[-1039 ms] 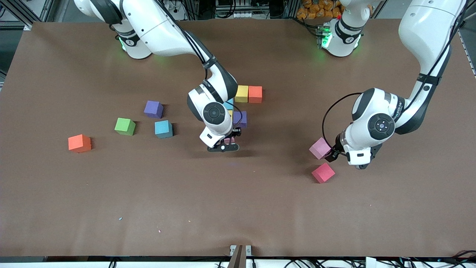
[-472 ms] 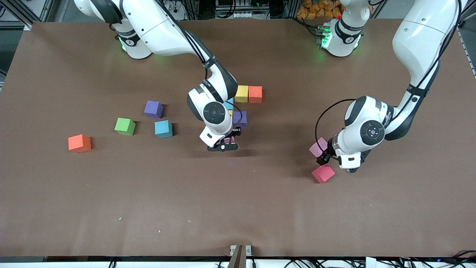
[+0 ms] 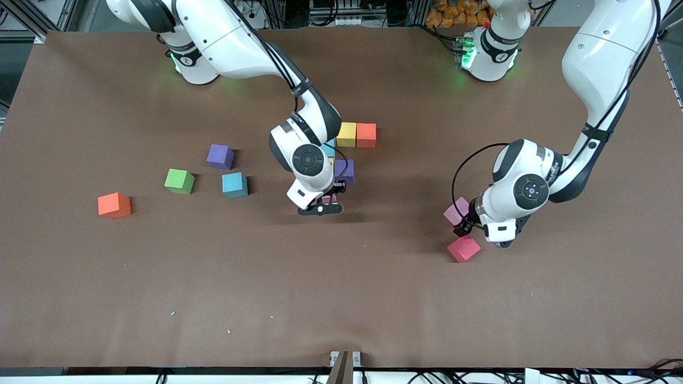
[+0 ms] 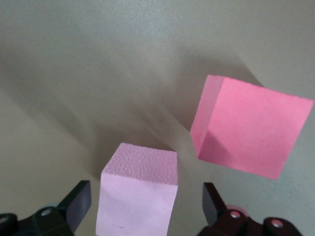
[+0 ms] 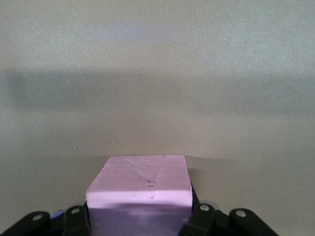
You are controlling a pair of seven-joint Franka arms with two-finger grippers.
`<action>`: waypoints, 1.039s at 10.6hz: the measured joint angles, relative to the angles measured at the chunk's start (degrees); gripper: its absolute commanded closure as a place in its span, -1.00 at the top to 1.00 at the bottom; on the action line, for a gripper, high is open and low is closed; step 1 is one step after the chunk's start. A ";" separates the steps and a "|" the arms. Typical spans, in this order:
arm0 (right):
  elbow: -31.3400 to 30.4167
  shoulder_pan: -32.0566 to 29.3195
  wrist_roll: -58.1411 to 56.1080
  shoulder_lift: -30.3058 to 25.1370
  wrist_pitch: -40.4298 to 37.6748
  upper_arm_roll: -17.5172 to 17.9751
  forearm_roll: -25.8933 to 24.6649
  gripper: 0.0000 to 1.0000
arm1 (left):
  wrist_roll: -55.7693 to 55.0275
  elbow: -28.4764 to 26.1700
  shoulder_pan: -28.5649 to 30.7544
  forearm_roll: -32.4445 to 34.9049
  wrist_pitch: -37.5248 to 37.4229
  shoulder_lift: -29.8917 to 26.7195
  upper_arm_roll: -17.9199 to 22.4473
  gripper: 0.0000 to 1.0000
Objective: Arrange 11 blocks into digit 3
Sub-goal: 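Grasp the light pink cube with the left gripper while the right gripper lowers pink, then carry the light pink cube with the left gripper while the right gripper grasps teal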
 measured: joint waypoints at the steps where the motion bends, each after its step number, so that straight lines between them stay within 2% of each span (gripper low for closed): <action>1: -0.24 0.06 0.02 -0.01 -0.17 0.02 0.00 1.00 | 0.00 -0.06 -0.01 0.00 0.00 0.26 0.00 1.00; 3: -0.81 0.21 0.10 -0.07 -0.08 0.03 0.00 1.00 | -0.21 -0.09 -0.01 1.46 0.20 1.47 0.00 1.00; 4: -0.74 0.19 0.11 -0.48 0.02 -0.04 0.01 1.00 | -0.39 -0.09 0.00 1.92 0.43 2.10 0.00 0.32; 5: -0.57 0.15 0.11 -1.23 -0.12 -0.14 0.01 1.00 | -0.43 -0.08 0.00 1.96 0.72 2.53 0.00 -0.50; 6: -0.38 -0.05 0.12 -2.44 -0.85 -0.29 0.02 1.00 | -0.44 -0.06 -0.01 1.96 0.85 2.66 0.00 -0.98; 8: 0.01 -1.51 0.12 -5.88 -3.58 -0.53 0.27 1.00 | -3.41 0.19 -0.28 1.98 0.90 2.65 -0.14 -1.00; 11: -2.00 -5.01 -3.93 -10.00 -7.66 -0.82 0.30 1.00 | -15.22 0.62 -4.07 2.03 0.94 2.64 -0.58 -1.00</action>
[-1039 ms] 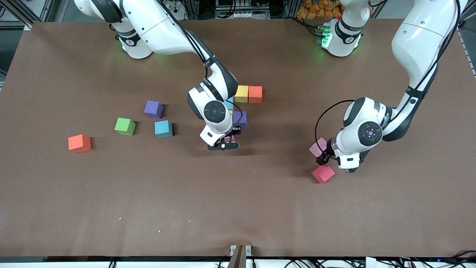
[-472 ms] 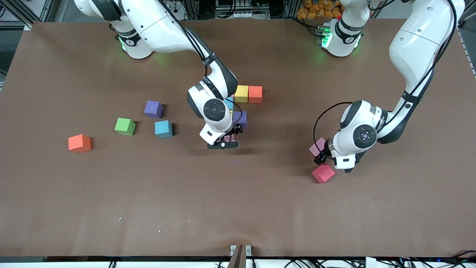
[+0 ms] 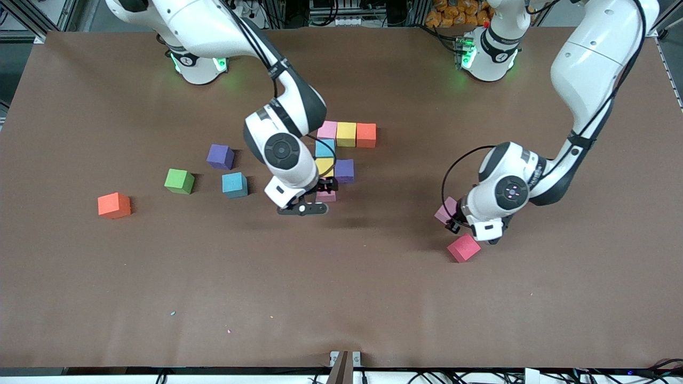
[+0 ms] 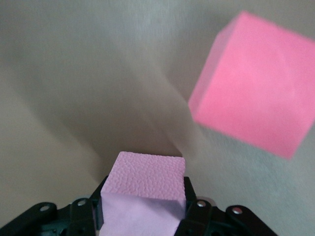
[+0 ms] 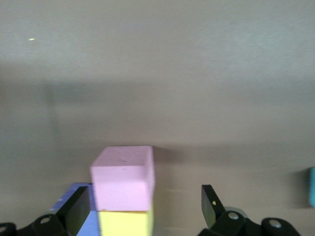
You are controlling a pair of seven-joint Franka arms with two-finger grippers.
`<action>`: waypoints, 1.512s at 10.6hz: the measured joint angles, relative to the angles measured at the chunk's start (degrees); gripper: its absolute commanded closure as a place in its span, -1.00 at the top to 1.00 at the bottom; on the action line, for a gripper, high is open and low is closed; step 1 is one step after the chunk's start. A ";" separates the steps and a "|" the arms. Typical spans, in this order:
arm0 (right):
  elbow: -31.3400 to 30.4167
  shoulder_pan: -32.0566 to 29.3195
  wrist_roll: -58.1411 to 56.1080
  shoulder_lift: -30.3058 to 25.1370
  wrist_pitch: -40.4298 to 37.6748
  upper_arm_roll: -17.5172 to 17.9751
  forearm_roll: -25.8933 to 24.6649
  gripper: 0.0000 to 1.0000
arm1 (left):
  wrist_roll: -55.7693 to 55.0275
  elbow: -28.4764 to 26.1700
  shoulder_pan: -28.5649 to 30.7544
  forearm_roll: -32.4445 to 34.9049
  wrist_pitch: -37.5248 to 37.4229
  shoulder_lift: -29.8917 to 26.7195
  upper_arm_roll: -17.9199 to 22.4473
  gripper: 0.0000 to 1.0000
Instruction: Arrange 11 blocks into digit 3
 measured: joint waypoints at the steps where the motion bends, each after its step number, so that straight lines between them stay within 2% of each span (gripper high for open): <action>1: -2.18 -2.03 -3.40 -1.18 0.00 -0.15 0.00 1.00 | -5.47 0.15 -1.50 0.01 0.02 0.00 -0.15 -1.00; 3: -6.53 -5.73 -8.47 -3.60 0.00 -0.58 -1.42 1.00 | -20.23 1.14 -5.83 0.00 0.20 0.01 -0.24 -1.00; 5: -10.23 -6.19 -8.95 -5.49 -0.05 -1.34 -7.63 1.00 | -32.72 2.33 -9.50 0.00 0.20 0.00 -0.25 -1.00; 6: -12.24 -6.53 -9.02 -6.32 0.06 -1.52 -9.09 1.00 | -37.59 2.44 -10.96 0.00 0.20 0.01 -0.25 -1.00; 8: -16.30 -8.13 -11.74 -8.04 1.60 -1.71 -9.68 1.00 | -46.10 2.43 -14.23 0.00 0.19 0.23 -0.22 -1.00; 12: -22.04 -12.63 -20.16 -9.20 5.99 -1.75 -9.88 1.00 | -54.03 2.25 -17.20 0.00 0.98 0.41 -0.23 -1.00; 16: -26.04 -13.79 -22.04 -9.21 7.21 -1.47 -9.88 1.00 | -57.95 1.84 -18.90 0.00 3.01 0.78 -0.27 -1.00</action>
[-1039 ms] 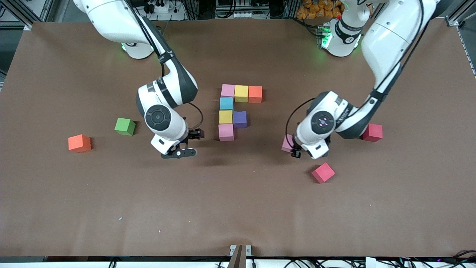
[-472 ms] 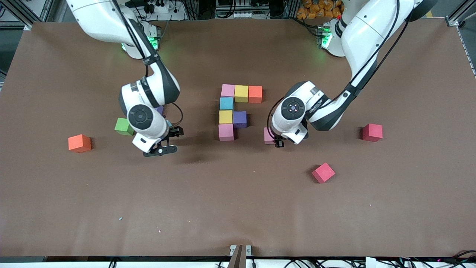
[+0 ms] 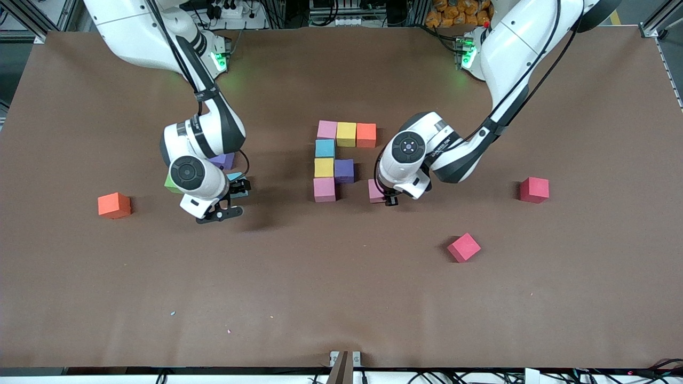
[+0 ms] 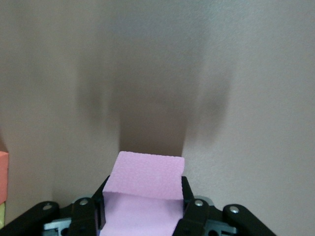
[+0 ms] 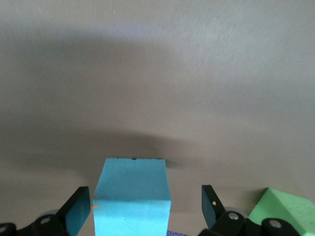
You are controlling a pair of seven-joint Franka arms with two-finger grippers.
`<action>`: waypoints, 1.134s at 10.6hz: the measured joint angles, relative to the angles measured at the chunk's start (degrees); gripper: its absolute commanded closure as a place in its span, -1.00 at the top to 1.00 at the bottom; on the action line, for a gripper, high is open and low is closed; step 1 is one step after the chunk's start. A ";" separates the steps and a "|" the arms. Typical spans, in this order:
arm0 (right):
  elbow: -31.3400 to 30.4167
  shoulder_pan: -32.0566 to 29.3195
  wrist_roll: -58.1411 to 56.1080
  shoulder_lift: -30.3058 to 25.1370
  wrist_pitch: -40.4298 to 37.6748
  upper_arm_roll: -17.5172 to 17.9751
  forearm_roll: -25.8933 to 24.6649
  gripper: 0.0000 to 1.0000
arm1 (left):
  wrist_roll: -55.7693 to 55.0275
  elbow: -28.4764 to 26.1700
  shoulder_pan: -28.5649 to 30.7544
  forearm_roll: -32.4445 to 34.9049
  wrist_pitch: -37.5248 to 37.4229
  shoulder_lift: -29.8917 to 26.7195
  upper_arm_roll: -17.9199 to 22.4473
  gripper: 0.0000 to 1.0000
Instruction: Arrange 11 blocks into digit 3
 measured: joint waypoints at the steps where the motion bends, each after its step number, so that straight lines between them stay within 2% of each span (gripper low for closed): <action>1: -0.92 0.00 0.00 -0.01 0.71 0.15 0.00 1.00 | -0.71 -0.10 -0.75 0.00 0.13 0.02 0.00 -1.00; 5: -2.80 0.01 0.00 0.00 2.43 0.56 1.19 1.00 | -2.36 -2.55 -2.40 0.00 3.07 0.03 -0.20 -1.00; 7: -3.46 0.01 0.00 0.03 2.50 0.64 1.50 -0.59 | -2.38 -4.25 -2.42 0.00 4.80 -0.56 -0.65 -1.00; 8: -3.69 0.01 0.00 0.05 2.59 0.64 1.53 -0.98 | -2.38 -5.50 -2.42 0.00 5.36 -1.30 -0.91 -1.00; 12: -2.31 0.03 0.00 -0.08 2.47 1.25 2.02 -1.00 | -2.38 -8.59 -2.41 0.00 7.87 -2.77 -1.32 -1.00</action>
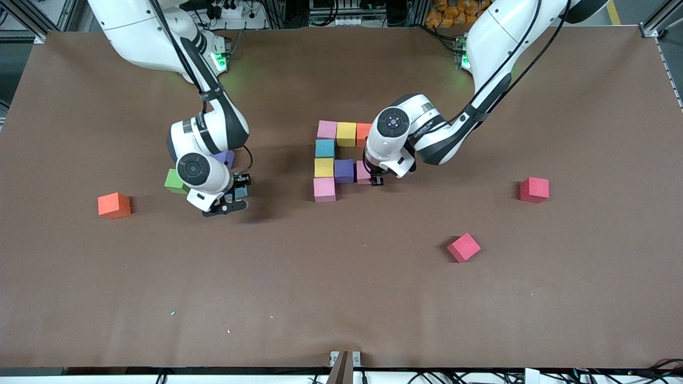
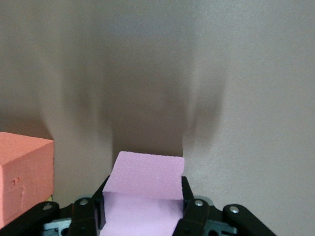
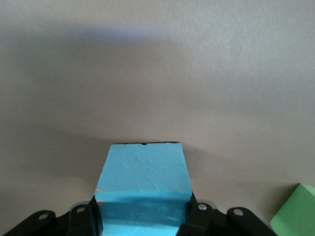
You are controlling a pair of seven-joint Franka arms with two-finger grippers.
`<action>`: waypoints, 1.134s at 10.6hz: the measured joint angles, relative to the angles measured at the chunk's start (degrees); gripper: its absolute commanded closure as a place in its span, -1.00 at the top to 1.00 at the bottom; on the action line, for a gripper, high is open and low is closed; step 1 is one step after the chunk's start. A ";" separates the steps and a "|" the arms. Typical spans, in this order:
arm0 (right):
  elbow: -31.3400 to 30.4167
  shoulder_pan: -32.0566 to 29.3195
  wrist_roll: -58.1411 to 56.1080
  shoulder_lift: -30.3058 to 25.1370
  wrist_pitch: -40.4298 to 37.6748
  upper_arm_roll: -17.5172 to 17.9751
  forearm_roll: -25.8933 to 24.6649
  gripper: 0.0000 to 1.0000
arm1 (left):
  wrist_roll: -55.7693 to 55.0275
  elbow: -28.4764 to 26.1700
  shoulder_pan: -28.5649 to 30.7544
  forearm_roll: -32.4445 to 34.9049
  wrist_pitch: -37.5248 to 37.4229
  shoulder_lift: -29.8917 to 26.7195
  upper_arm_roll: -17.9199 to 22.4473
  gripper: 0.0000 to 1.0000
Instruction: Arrange 11 blocks into digit 3
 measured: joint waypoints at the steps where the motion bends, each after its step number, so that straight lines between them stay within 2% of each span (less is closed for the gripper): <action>1: 2.42 0.15 0.00 -0.05 -2.20 0.69 0.42 -1.00 | 0.00 -0.63 0.00 0.00 1.04 -0.01 0.00 -1.00; 4: 14.51 1.25 0.03 0.61 -14.60 1.34 0.99 -1.00 | 0.00 -1.07 0.01 0.00 2.42 -0.04 -0.01 -1.00; 6: 21.46 2.89 0.29 3.14 -17.12 1.40 2.56 -1.00 | 0.00 -1.18 -0.01 0.00 3.16 -0.04 -0.05 -1.00; 9: 31.61 5.57 4.89 10.20 -20.90 1.41 4.00 -1.00 | 0.00 -1.41 -0.06 0.00 3.38 -0.03 -0.10 -1.00; 10: 35.13 6.54 7.34 12.95 -21.37 1.43 4.05 -1.00 | 0.00 -1.52 -0.12 0.00 3.39 -0.02 -0.12 -0.77; 11: 38.08 7.51 9.50 15.41 -21.51 1.44 4.07 -1.00 | 0.00 -1.61 -0.27 0.00 3.40 0.00 -0.13 0.38; 12: 40.79 8.22 10.97 17.70 -21.57 1.45 4.22 -1.00 | 0.00 -1.64 -0.38 0.00 3.41 0.02 -0.13 0.99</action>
